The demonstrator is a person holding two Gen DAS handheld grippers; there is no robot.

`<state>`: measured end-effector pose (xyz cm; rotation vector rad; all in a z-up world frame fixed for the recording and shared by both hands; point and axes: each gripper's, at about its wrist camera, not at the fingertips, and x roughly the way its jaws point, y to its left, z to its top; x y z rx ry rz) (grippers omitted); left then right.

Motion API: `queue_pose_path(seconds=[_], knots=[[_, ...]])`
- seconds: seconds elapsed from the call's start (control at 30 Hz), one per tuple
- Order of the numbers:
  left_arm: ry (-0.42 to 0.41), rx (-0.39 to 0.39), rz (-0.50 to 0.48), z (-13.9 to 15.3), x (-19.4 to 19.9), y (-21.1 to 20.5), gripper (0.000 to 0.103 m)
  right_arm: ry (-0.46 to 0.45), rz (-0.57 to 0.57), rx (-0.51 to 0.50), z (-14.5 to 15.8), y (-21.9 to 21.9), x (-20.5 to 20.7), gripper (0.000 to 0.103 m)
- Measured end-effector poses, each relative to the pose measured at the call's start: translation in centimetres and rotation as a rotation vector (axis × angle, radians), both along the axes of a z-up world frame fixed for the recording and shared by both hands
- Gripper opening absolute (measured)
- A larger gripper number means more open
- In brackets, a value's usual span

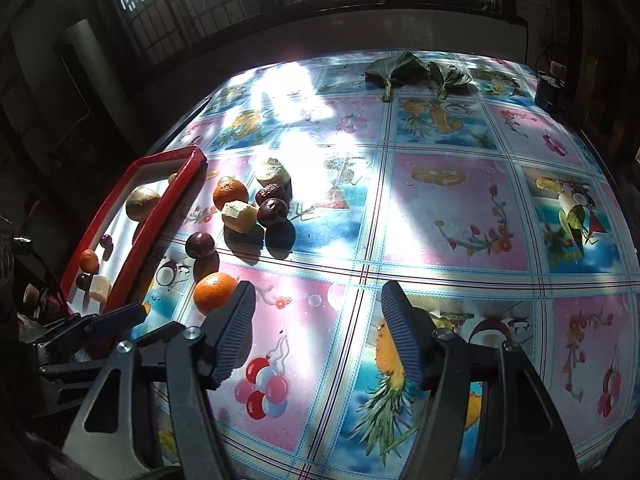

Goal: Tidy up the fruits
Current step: 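Move both open tools back over the fruit pile, then close the left tool on a mandarin orange while the right tool closes on a dark plum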

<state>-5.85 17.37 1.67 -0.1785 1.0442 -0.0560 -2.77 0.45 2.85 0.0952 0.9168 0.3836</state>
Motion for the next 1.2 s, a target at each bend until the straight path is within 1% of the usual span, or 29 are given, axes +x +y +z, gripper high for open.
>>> queue_pose_path(seconds=[0.13,0.33,0.5,0.57,0.6,0.63,0.67,0.73,0.83,0.97,1.1,1.2], knots=[[0.016,-0.014,-0.013,-0.8,1.4,-0.3,0.061,0.016,0.057,0.022,-0.4,1.5,2.8,0.053],[0.025,-0.039,-0.031,-1.4,3.0,-0.4,0.061,0.062,0.152,0.013,-1.9,4.9,6.2,0.047],[0.031,-0.068,-0.054,-2.0,3.9,-0.5,0.059,0.095,0.177,-0.023,-3.4,6.4,8.0,0.039],[0.024,-0.07,-0.059,-2.0,4.2,-0.5,0.059,0.088,0.182,-0.031,-3.5,6.6,8.4,0.037],[0.022,-0.067,-0.06,-2.0,4.4,-0.6,0.058,0.089,0.185,-0.034,-3.5,6.7,8.6,0.034],[0.021,-0.066,-0.062,-2.0,4.5,-0.7,0.056,0.09,0.187,-0.037,-3.5,6.8,8.8,0.03],[0.019,-0.066,-0.067,-2.0,4.5,-0.8,0.052,0.087,0.188,-0.043,-3.5,6.9,8.9,0.03],[0.016,-0.087,-0.093,-2.0,4.4,-1.0,0.036,0.079,0.193,-0.056,-3.5,7.0,8.8,0.029],[-0.001,-0.063,-0.103,-1.9,3.9,-1.6,0.036,0.071,0.191,-0.066,-3.4,6.8,8.2,0.028],[-0.01,-0.064,-0.101,-1.6,3.2,-1.4,0.035,0.068,0.158,-0.054,-3.0,5.6,7.4,0.028],[-0.027,-0.048,-0.084,-0.9,2.3,-0.7,0.035,0.048,0.121,-0.044,-2.0,4.1,6.3,0.028],[-0.038,-0.051,-0.065,-0.4,1.6,0.0,0.035,0.028,0.097,-0.037,-1.0,3.2,5.2,0.028]])
